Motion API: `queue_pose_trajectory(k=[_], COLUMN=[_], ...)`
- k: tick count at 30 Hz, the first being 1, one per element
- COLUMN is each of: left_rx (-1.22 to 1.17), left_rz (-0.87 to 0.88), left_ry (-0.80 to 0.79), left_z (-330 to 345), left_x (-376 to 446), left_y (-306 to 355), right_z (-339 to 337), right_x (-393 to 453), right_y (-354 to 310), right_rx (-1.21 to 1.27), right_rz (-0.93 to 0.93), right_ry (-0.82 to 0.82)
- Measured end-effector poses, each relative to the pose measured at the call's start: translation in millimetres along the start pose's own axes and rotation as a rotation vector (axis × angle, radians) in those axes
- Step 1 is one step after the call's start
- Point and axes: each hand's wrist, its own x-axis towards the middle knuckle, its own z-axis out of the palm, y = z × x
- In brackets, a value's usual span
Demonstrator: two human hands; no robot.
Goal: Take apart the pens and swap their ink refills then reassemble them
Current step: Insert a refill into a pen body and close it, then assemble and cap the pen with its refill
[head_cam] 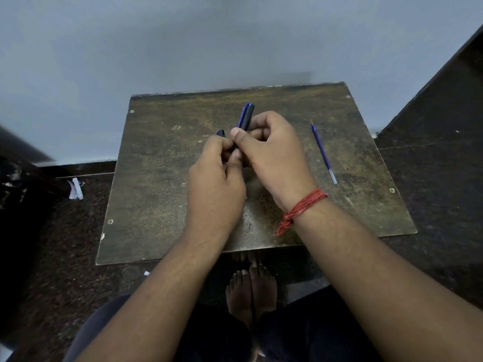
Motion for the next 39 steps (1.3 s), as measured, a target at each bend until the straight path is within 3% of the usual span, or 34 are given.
queue_pose_trajectory(k=[4, 9, 15, 19, 26, 32, 39], left_rx=[-0.01, -0.02, -0.01, 0.014, 0.022, 0.121, 0.458], left_rz=[0.046, 0.04, 0.016, 0.014, -0.003, -0.022, -0.027], left_ry=[-0.04, -0.008, 0.038, 0.07, 0.072, 0.074, -0.037], left_z=[0, -6, -10, -15, -17, -23, -21], left_x=[-3, -1, 2, 5, 7, 15, 15], left_y=[0, -2, -5, -9, -10, -18, -25], right_z=[-15, -57, -63, -58, -60, -56, -34], right_x=[12, 34, 33, 32, 32, 25, 14], right_y=[0, 4, 13, 12, 9, -2, -2], right_rx=[-0.004, -0.434, -0.921, -1.083, -1.152, -1.076, -0.968], right_rz=[0.016, -0.134, -0.068, -0.043, -0.008, -0.182, -0.26], right_ry=[0.064, 0.211, 0.033, -0.045, -0.063, 0.089, -0.056])
